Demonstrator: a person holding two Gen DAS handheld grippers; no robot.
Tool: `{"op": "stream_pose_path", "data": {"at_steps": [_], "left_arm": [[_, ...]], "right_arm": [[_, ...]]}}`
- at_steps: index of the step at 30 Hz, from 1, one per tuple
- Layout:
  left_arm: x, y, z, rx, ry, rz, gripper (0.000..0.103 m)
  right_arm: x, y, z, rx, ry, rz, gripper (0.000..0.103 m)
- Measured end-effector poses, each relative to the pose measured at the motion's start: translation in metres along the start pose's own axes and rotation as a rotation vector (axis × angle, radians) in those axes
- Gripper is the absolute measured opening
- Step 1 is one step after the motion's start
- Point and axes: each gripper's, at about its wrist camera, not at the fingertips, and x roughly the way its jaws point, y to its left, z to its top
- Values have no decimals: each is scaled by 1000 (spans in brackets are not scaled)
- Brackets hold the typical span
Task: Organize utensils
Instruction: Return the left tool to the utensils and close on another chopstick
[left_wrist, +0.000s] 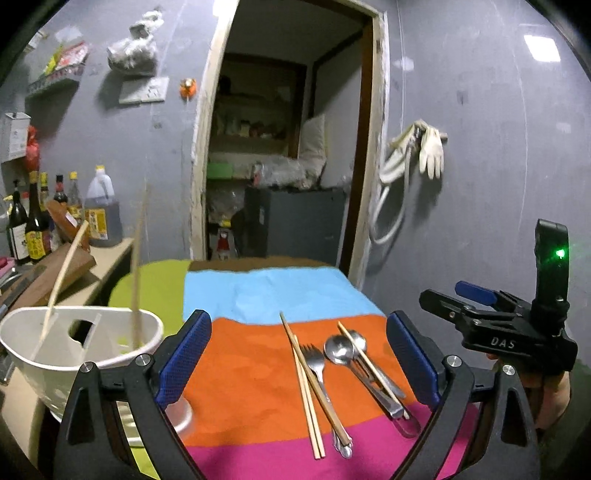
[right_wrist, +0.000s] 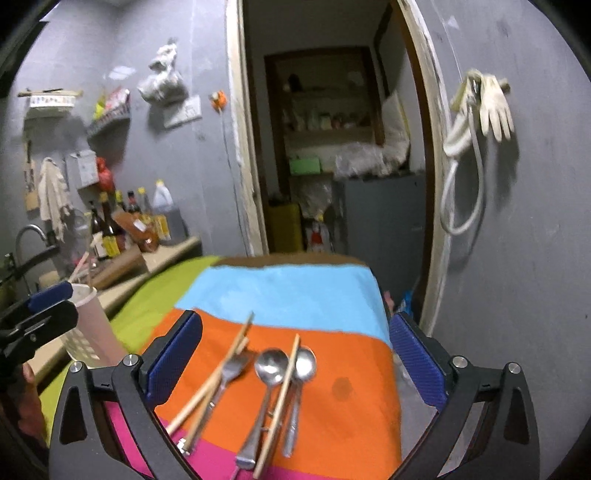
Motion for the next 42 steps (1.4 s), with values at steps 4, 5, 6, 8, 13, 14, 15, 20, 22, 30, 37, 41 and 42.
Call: {"op": "stream_pose_path", "data": {"at_steps": [4,5,6,8,13,14,15,20,22,30,37,41,42], "left_arm": [[19,0,-9,-11,64,-9,93],[26,0,-10,-14,83,-12,92],[30,1,-12,-16,98,-14,92],[39,0,-16,-19,129,-19,89],[66,2,-25,-37,228,-42,73],[73,3,-26,-42,249,-48,67],[81,4,-28,-49,279,-56,64],[114,8,-41,-75,425,-92,28],[123,9,-46,-84,468,-101,23],[144,20,-50,-136,537,-118,10],[140,23,-49,-135,560,-138,9],[141,16,-52,-102,574,-151,9],[144,14,-52,-102,584,-160,9]], "right_arm": [[15,-10,-9,16,79,-12,82],[20,-13,-12,25,103,-10,79],[22,-14,-14,29,117,-8,76],[29,-17,-18,25,151,-17,71],[49,-21,-29,7,252,-34,55],[53,-22,-31,2,270,-36,54],[56,-23,-33,-4,289,-38,53],[73,-25,-41,-21,355,-26,53],[77,-25,-44,-19,371,-19,53],[89,-27,-48,-14,421,11,50],[97,-27,-51,-13,462,25,49],[97,-28,-51,-7,463,26,49],[97,-28,-51,-7,463,26,49]]}}
